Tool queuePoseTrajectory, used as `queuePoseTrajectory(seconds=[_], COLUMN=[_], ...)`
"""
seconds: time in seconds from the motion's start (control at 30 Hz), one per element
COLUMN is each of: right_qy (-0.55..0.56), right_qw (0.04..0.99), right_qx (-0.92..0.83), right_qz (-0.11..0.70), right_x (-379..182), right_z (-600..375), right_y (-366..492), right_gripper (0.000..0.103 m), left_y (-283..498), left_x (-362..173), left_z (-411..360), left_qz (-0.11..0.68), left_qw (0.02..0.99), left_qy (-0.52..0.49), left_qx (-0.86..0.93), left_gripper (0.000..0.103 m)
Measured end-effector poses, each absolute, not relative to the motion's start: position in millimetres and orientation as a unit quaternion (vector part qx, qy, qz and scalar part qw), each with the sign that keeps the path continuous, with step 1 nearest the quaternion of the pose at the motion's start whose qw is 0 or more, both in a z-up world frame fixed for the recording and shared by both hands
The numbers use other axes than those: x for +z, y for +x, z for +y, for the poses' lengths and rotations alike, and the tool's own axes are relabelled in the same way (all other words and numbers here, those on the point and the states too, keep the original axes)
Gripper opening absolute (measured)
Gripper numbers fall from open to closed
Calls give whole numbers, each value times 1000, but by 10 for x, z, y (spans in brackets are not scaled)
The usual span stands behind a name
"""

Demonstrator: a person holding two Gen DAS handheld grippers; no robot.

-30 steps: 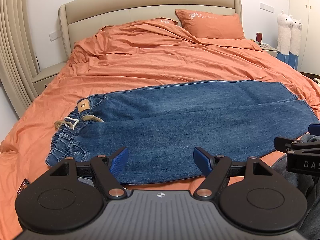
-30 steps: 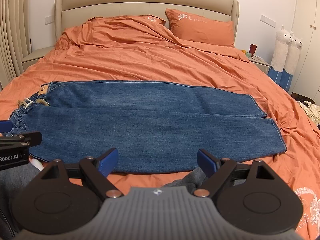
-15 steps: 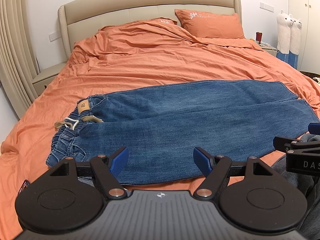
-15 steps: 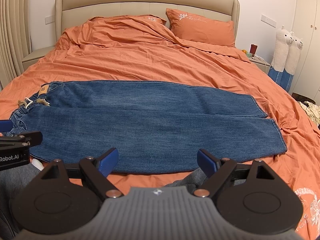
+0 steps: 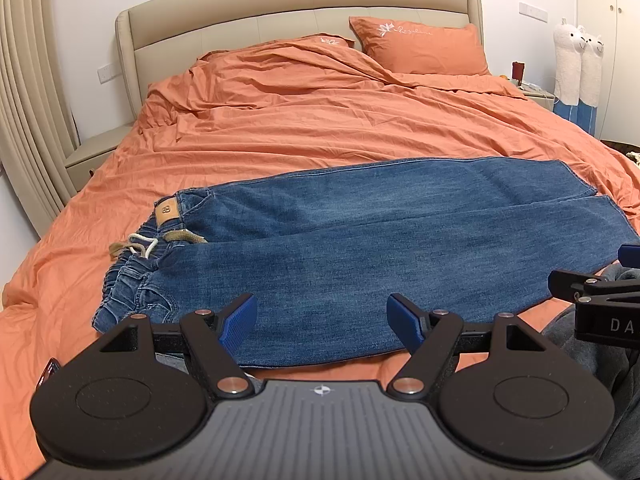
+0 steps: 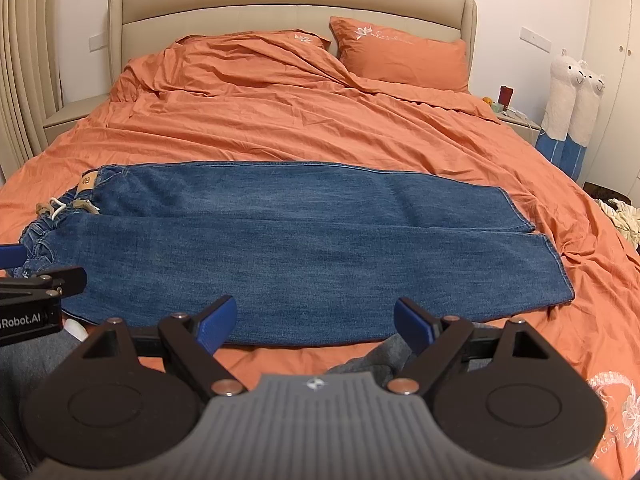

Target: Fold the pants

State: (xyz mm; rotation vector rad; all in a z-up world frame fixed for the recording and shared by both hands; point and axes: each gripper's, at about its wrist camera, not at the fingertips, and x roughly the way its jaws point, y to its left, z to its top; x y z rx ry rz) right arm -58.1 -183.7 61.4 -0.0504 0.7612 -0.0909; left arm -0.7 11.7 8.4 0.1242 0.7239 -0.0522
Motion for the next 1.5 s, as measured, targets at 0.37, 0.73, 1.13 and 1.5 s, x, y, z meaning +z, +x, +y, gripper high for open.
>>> queuePoseTrajectory(seconds=[0.37,0.73,1.13,1.5], right_qy=[-24,-23,-22,-16], right_qw=[927,927,927,929], right_qx=[-44,-44,-43,-39], right_qz=[371,371,371,368], right_x=[616,615,603,613], right_z=[-1841,-1843,-1836,-1841], right_y=[-584,-586,-610,-645], right_gripper=[82,82,82,82], left_y=[-6,-6,-14,-18], left_x=[77,77,75,69], left_z=[111,108,100,98], left_qz=[353,354,353,353], left_qw=[933,933,933,933], left_qy=[62,62,63,64], left_qx=[-25,-25,-25,-25], left_gripper=[87,87,87,87])
